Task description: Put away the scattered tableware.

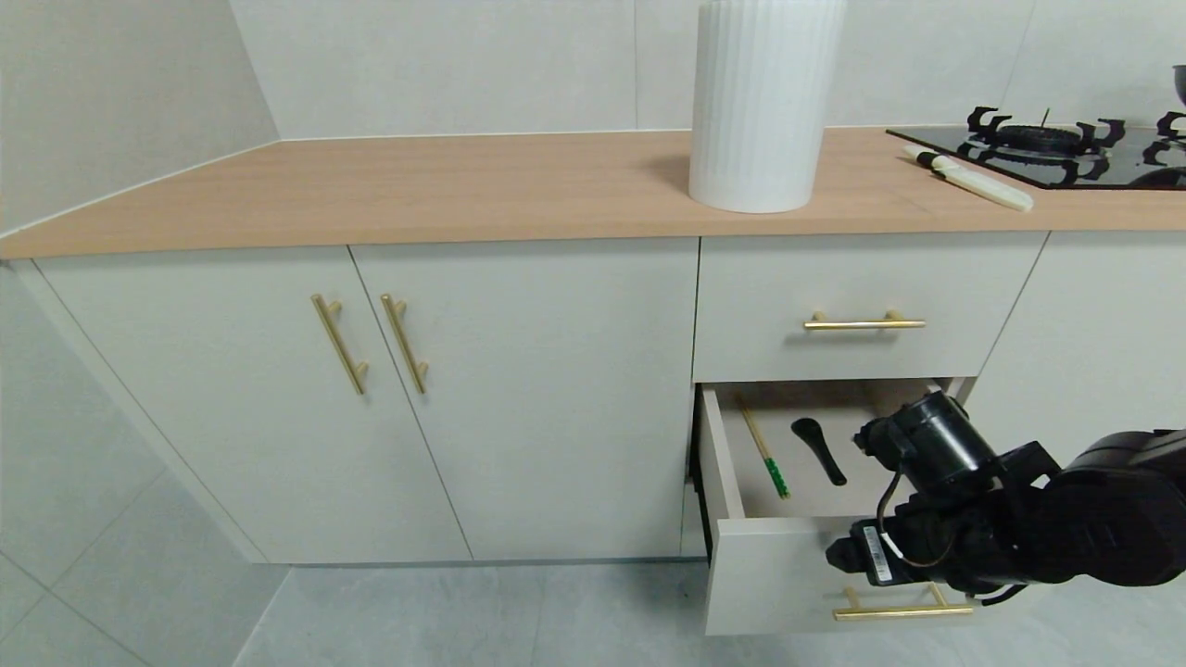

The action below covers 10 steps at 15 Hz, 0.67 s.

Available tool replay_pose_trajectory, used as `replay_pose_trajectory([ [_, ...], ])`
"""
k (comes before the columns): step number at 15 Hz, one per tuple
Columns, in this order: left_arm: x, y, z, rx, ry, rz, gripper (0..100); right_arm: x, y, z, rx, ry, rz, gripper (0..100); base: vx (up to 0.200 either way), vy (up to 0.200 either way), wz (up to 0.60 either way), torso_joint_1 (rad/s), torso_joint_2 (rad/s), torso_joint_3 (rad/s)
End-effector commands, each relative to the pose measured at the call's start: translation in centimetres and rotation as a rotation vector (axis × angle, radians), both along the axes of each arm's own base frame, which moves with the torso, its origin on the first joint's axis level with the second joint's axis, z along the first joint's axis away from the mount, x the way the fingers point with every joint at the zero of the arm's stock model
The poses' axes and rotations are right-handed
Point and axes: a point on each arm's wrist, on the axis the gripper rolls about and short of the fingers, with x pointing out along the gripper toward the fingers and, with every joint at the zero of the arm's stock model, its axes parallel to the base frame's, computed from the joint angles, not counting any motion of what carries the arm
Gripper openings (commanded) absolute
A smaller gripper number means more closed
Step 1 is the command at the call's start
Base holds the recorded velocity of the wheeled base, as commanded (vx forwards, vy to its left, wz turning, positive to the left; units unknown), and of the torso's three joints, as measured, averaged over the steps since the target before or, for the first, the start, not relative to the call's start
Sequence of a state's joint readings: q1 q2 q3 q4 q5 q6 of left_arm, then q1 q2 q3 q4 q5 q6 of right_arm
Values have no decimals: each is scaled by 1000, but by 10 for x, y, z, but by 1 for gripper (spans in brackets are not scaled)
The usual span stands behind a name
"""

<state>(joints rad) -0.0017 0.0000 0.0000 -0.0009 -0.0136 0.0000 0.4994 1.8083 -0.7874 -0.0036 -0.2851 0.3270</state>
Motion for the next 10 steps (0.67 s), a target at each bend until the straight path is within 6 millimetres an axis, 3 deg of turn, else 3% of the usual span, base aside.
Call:
replay_pose_trajectory([
  [1,0,0,0,0,-1,0,100,7,-3,-8,-2,-17,-26,100,0,0,0,0,0,0],
  [10,0,0,0,0,-1,0,100,43,-12,-29,59,-229,-131,100,0,0,0,0,0,0],
])
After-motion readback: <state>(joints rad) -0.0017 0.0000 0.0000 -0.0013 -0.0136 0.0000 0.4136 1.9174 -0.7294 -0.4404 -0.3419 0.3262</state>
